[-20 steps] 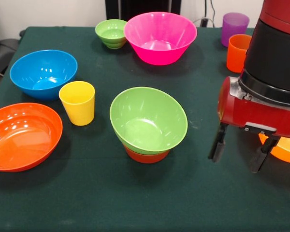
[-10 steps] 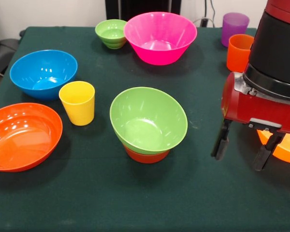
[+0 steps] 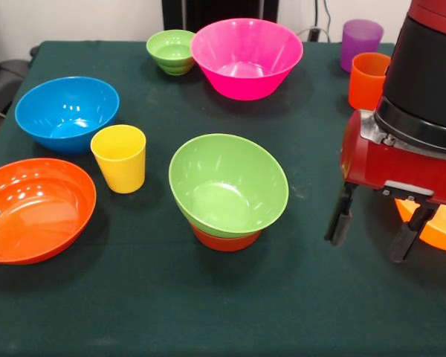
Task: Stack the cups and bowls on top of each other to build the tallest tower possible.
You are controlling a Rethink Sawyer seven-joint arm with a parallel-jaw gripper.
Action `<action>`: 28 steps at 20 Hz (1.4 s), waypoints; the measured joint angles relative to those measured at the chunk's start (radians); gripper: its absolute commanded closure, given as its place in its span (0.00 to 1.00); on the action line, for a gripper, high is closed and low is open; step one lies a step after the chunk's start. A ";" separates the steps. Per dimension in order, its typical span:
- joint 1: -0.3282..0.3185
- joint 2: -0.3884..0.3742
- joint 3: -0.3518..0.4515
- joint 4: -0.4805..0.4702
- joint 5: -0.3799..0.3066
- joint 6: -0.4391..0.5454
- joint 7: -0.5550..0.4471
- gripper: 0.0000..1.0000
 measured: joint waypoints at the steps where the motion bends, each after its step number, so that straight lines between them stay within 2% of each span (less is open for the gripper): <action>1: 0.000 0.000 0.000 0.000 0.000 0.000 0.000 0.00; 9: 0.001 -0.022 0.000 0.031 0.003 0.000 0.000 0.00; 16: 0.009 -0.107 0.000 0.160 0.007 -0.005 0.000 0.00; 28: 0.014 -0.179 0.004 0.274 0.010 -0.072 0.000 0.00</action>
